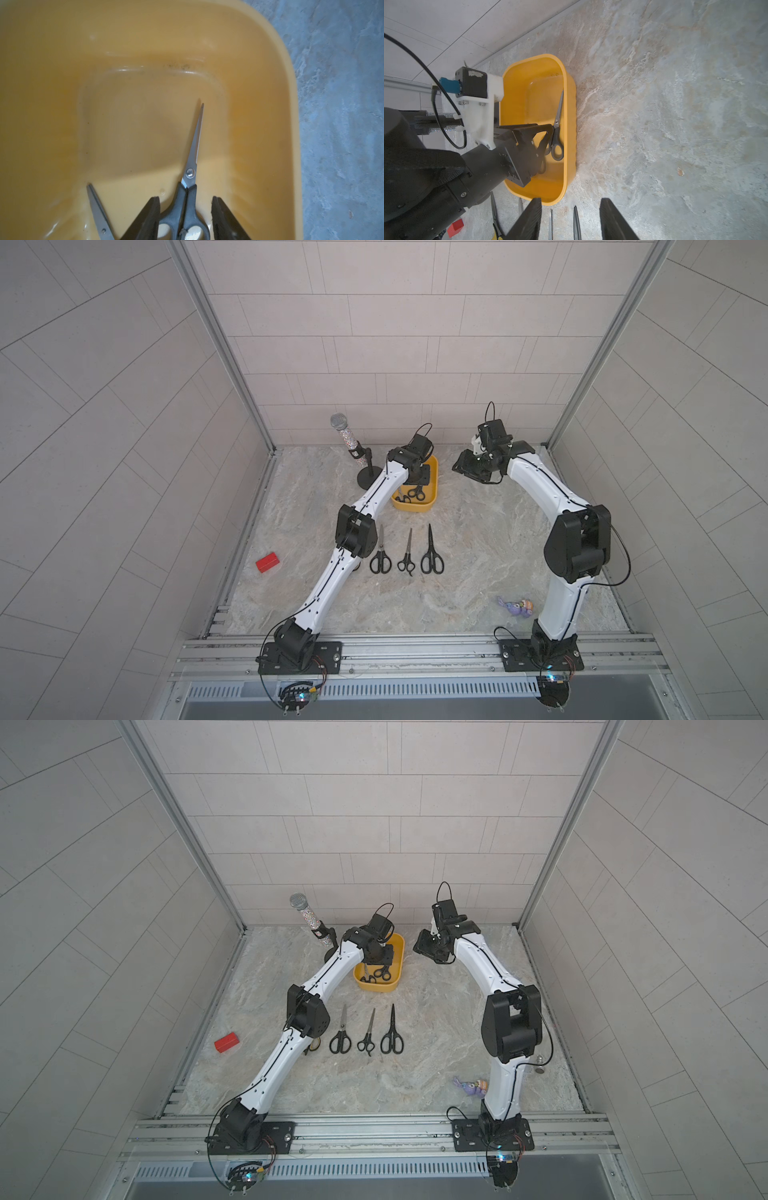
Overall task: Take the scissors out of the storage box
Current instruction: Pick up the scissors from the storage box.
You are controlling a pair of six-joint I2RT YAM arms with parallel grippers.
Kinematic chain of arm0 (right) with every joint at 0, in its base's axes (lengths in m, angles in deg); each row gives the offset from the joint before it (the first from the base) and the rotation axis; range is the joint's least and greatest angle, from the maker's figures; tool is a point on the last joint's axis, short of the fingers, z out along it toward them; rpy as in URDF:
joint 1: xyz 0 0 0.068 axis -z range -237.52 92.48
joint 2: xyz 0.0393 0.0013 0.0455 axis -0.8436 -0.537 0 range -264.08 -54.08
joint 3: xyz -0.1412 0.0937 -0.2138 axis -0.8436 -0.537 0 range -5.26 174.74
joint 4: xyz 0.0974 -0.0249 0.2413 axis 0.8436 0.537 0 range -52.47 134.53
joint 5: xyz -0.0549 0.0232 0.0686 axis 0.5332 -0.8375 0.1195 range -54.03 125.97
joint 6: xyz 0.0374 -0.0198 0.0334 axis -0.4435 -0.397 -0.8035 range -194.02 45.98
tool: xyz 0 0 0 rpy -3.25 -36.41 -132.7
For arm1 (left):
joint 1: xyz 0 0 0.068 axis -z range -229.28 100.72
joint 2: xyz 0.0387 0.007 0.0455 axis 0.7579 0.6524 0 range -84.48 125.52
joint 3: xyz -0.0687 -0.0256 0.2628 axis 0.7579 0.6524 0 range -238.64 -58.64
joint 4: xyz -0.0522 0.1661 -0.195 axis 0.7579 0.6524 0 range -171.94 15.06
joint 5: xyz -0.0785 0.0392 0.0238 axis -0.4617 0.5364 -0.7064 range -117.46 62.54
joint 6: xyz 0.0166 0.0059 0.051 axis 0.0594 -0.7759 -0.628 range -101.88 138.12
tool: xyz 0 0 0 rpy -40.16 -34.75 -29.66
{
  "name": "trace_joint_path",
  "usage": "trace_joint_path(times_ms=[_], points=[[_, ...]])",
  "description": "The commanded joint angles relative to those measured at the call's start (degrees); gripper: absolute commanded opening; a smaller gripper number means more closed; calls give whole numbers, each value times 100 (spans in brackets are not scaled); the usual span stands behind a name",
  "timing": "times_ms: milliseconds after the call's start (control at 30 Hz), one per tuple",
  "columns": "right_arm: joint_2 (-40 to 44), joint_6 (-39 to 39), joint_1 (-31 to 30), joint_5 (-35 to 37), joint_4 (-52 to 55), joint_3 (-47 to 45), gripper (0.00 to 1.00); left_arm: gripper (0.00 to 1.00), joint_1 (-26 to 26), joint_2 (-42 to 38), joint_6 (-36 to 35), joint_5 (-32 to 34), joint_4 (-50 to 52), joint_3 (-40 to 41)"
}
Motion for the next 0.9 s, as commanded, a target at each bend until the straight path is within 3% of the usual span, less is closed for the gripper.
trace_joint_path(times_ms=[0,500,600,867], points=[[-93,65,-36,53,124,148,51,49,25,93,-101,137,23,-122],[-98,105,-40,-4,124,42,51,49,61,642,-485,112,109,-240],[-114,105,-36,-9,128,93,50,43,68,548,-497,186,312,-96],[-165,53,-36,-86,61,148,51,43,138,-113,-963,606,989,827]])
